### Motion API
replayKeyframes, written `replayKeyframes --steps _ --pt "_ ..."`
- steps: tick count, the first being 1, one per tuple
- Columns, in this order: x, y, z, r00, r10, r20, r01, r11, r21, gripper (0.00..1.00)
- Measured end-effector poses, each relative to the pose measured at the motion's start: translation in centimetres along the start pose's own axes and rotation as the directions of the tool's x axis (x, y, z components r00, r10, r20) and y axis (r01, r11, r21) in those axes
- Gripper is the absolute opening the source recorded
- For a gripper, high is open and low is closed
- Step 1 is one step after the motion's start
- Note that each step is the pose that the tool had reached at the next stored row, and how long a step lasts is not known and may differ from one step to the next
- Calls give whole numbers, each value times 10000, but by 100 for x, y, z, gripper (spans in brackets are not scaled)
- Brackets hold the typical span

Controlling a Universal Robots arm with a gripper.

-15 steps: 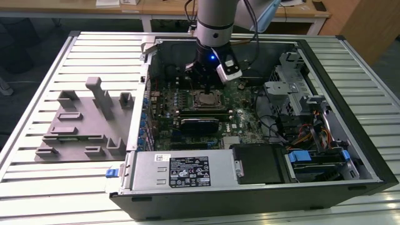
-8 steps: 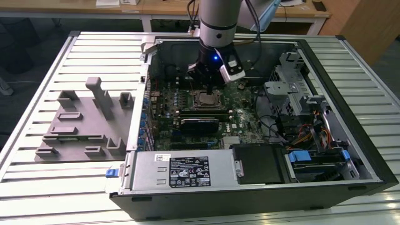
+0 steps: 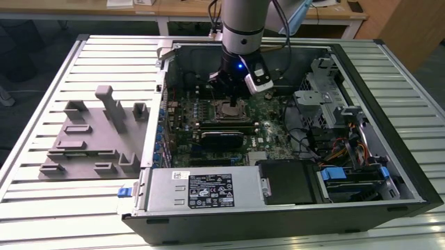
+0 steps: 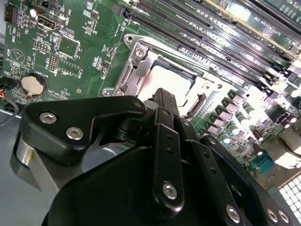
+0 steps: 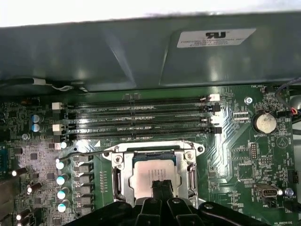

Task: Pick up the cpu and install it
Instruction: 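Close the cpu cover, then install the first cpu locking lever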

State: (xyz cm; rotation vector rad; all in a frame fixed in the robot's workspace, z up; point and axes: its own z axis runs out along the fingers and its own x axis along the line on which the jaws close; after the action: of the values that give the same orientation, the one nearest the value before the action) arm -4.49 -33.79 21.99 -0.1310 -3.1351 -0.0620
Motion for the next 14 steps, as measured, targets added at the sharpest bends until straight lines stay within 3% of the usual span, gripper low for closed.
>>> replayKeyframes --steps 14 --pt "3 2 -68 10000 9 11 -9 10000 0 11"
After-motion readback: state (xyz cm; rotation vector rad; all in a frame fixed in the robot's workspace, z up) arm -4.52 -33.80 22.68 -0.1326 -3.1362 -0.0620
